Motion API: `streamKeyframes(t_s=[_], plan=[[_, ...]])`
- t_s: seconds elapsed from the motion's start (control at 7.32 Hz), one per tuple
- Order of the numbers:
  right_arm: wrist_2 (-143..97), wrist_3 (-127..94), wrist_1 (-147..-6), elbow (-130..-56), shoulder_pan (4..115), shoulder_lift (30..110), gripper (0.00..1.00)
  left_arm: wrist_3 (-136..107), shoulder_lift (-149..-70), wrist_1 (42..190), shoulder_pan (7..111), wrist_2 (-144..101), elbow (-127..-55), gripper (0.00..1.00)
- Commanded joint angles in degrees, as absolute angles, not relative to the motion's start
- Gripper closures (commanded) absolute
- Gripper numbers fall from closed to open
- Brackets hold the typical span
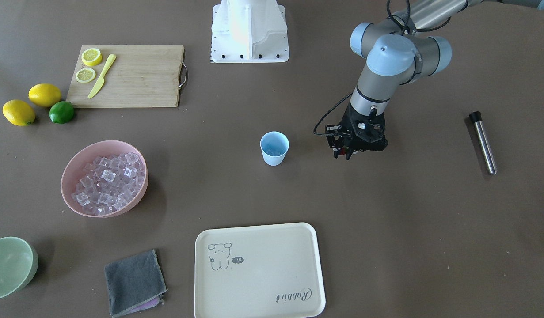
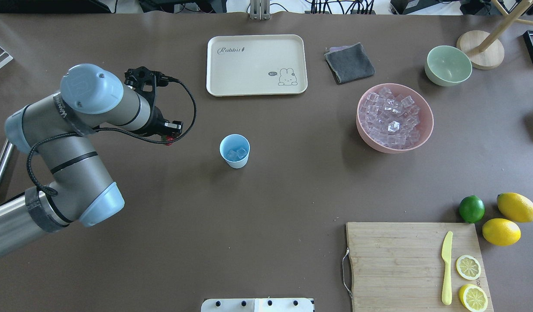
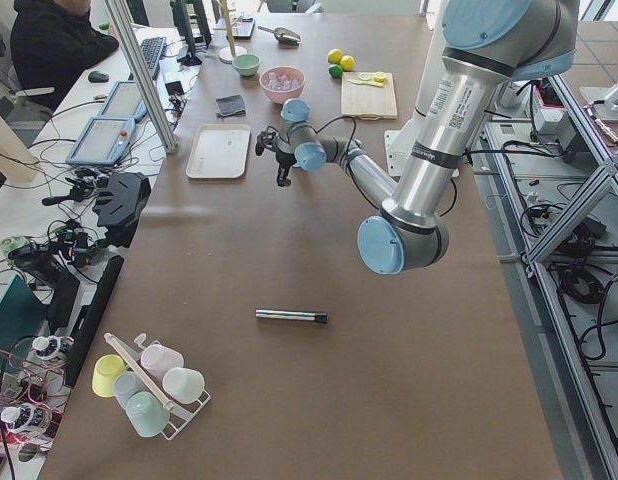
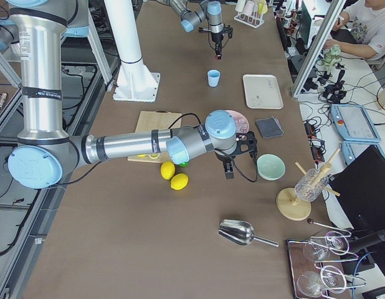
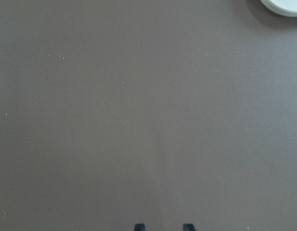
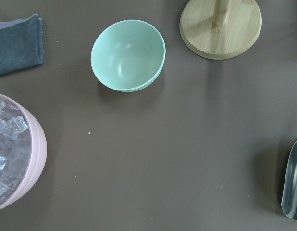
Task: Mash ice and strawberries in cup
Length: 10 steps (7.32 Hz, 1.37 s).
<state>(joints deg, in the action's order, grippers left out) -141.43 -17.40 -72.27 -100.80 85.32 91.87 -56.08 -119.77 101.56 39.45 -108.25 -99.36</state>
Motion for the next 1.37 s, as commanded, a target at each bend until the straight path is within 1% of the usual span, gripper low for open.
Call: streamKeyframes(t_s=[0.0, 0.14, 0.41, 0.68, 0.82, 0.96, 1.09, 1.23], plan=[[-141.6, -17.5, -72.2, -100.9, 84.8, 91.2, 0.02, -56.4, -127.5, 97.8, 39.1, -109.9, -99.8, 1.00], [-141.9, -18.6, -72.3, -101.7, 84.8, 91.3, 0.02, -56.4, -130.3, 98.7, 39.0, -110.0, -96.9, 1.00], [-141.5, -18.6, -72.2, -101.7, 84.8, 91.8, 0.02, -57.2, -132.7, 101.1, 37.5, -109.7, -92.3, 1.00], [-141.4, -18.6, -72.2, -101.7, 84.8, 91.8, 0.02, -59.6, -133.0, 103.4, 35.4, -109.5, -91.0, 1.00], [-141.7, -18.6, -72.2, -101.6, 84.8, 91.3, 0.02, -60.4, -133.1, 103.4, 35.0, -109.5, -91.1, 0.97], [-141.5, -18.5, -72.2, -101.3, 84.8, 91.2, 0.02, -60.2, -132.9, 103.4, 35.0, -109.5, -91.1, 0.72], [-141.4, -18.5, -72.2, -101.3, 84.8, 91.3, 0.02, -60.2, -132.7, 103.4, 35.1, -109.4, -91.1, 0.30], [-141.5, -18.6, -72.2, -101.3, 84.8, 91.3, 0.02, -60.2, -132.7, 103.4, 35.1, -108.6, -91.1, 0.03]])
